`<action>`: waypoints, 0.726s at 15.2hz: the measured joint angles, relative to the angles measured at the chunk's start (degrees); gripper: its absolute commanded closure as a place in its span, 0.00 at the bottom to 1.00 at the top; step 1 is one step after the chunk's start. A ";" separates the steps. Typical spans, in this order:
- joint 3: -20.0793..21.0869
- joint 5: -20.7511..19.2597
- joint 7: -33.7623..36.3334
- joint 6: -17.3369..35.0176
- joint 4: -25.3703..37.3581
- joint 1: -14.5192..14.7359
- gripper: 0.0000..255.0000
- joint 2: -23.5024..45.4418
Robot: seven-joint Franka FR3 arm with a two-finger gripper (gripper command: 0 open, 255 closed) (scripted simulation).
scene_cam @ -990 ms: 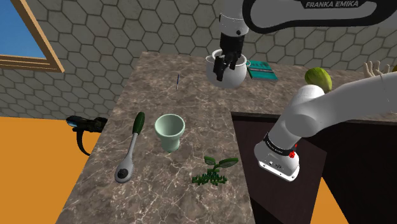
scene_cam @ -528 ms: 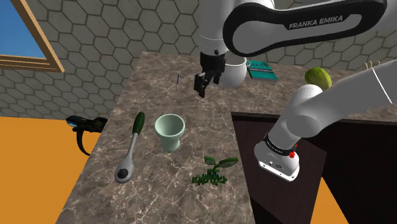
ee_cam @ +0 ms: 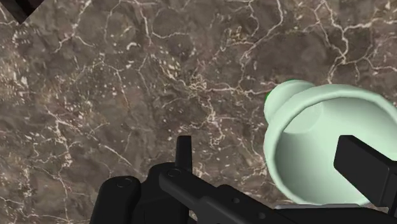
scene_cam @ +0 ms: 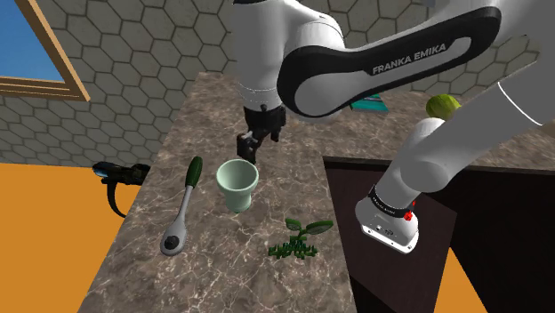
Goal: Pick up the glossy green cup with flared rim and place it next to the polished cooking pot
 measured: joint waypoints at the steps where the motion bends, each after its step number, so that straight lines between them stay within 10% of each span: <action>1: 1.23 -0.67 1.48 0.96 0.83 -0.16 0.00 1.92; 11: 11.13 -13.53 19.24 5.68 12.27 0.63 0.00 22.80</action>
